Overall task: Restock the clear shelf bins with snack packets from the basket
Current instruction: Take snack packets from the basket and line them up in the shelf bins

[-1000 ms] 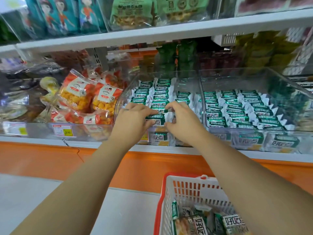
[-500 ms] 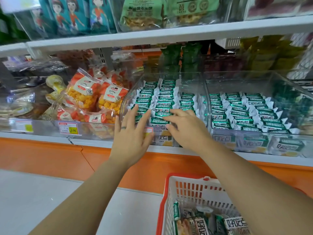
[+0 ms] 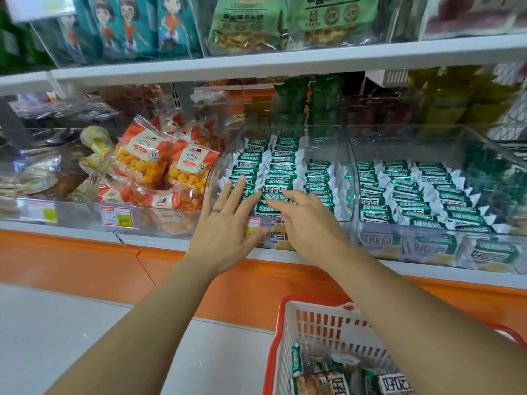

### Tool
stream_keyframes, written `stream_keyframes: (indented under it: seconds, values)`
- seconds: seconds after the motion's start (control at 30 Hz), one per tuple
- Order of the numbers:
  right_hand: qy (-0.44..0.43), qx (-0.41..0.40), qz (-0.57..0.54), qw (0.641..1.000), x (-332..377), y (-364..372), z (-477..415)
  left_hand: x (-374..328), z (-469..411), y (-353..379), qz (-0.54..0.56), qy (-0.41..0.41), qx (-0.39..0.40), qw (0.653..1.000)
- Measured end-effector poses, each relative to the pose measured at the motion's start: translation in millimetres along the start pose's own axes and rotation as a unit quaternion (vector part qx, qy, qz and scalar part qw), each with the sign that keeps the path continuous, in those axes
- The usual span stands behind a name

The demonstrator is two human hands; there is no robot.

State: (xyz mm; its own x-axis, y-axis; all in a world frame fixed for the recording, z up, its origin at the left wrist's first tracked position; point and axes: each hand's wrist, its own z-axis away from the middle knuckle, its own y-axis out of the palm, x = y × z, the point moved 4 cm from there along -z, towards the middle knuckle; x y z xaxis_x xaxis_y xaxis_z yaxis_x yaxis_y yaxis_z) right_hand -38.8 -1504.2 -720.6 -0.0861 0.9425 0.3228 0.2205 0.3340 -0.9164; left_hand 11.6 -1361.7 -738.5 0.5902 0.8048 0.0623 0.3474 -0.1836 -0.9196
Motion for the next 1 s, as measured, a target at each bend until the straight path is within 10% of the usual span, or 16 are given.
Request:
stream_keyframes:
  seconds: [0.7,1.0]
  values:
    - [0.000,0.087,-0.021,0.996,-1.6,-2.1,-10.8,-2.2,-0.2,0.2,-0.003,-0.091,0.068,0.994]
    - [-0.083,-0.041,-0.088,0.992,-4.7,-50.0,40.7,-74.0,45.1,-17.8,0.094,-0.023,-0.184,0.978]
